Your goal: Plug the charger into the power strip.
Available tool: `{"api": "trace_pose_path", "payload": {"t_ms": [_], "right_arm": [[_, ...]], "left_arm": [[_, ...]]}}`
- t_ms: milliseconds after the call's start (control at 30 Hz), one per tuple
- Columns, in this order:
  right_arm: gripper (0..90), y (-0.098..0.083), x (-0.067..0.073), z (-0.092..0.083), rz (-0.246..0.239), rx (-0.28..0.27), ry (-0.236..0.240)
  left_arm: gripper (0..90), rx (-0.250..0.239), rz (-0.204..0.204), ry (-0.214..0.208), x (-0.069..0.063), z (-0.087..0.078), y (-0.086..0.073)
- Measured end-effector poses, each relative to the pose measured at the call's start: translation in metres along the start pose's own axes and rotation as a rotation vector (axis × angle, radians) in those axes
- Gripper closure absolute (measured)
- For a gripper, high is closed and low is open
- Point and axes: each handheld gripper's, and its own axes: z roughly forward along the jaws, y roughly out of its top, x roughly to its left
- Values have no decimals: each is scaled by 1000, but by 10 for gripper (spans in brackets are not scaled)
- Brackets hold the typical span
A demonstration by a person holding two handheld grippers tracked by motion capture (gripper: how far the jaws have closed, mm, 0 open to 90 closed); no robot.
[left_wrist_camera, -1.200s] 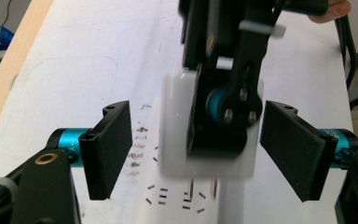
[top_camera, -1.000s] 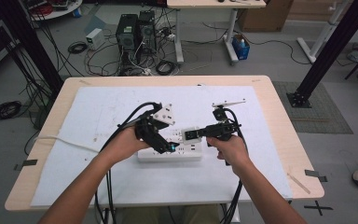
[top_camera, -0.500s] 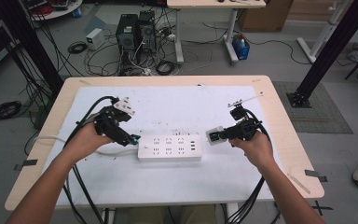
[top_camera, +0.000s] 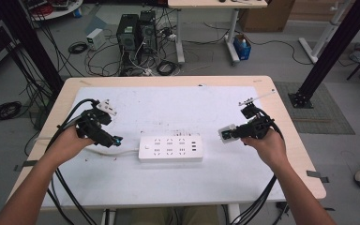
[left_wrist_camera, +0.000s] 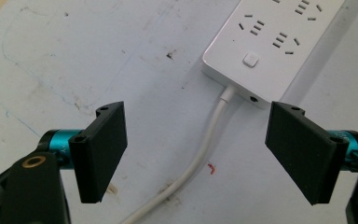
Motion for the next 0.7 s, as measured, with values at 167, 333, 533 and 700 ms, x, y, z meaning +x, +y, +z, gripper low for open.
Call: {"api": "trace_pose_path", "payload": {"t_ms": [167,333,533,700], "right_arm": [[620,2,2,-1,-33,27,-32],[620,5,1,-4,-102,25,-70],[621,15,8,-3,-234,75,-116],[620,23,16,1,-317,122,-159]], "left_arm": [[209,10,15,-8,2,-6,2],[208,44,4,-15,6,-5,0],[208,74,42,-76,8,0,-2],[26,109,72,-121,6,8,0]]}}
